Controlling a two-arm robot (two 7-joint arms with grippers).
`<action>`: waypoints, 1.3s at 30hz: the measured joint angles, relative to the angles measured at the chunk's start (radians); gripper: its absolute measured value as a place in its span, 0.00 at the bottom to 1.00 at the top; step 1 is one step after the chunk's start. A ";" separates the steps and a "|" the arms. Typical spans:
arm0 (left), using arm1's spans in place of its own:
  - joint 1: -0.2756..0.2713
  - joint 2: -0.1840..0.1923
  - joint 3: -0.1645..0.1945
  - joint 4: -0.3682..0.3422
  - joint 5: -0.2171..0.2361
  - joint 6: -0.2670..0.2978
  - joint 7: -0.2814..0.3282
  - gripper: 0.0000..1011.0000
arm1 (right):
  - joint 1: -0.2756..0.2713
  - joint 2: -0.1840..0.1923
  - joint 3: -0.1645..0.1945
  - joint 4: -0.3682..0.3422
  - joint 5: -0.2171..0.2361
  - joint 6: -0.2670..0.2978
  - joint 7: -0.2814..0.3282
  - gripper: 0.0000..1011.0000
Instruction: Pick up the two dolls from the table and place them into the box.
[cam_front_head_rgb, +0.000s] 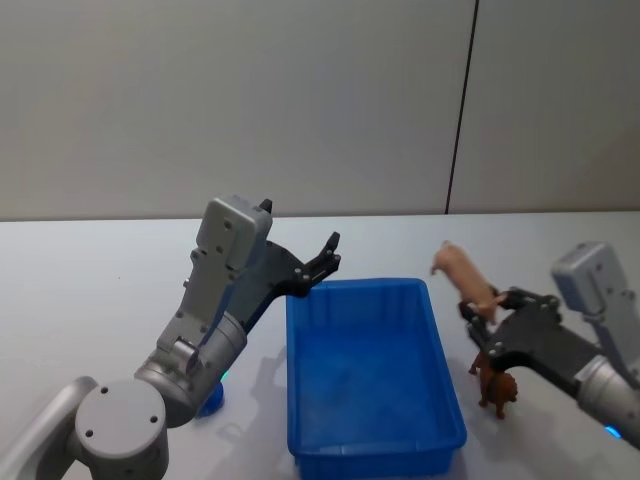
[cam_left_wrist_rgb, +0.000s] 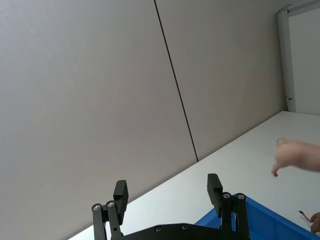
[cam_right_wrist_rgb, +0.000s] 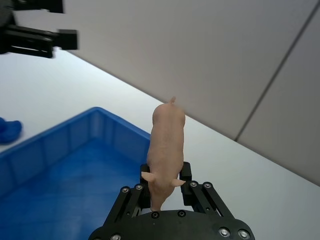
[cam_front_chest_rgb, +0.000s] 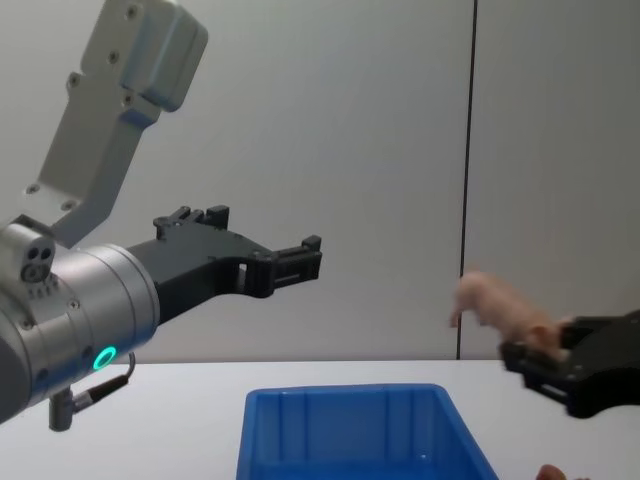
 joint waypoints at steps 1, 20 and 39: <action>0.000 0.000 0.000 0.000 0.000 0.000 0.000 0.99 | 0.006 -0.007 -0.006 0.000 -0.002 0.009 0.020 0.32; 0.000 0.000 0.000 0.000 0.000 0.000 0.000 0.99 | 0.065 -0.078 -0.070 0.063 -0.029 0.084 0.126 0.68; 0.000 0.000 0.000 0.000 0.000 0.000 0.000 0.99 | -0.017 -0.010 -0.028 -0.001 0.037 0.100 0.001 0.99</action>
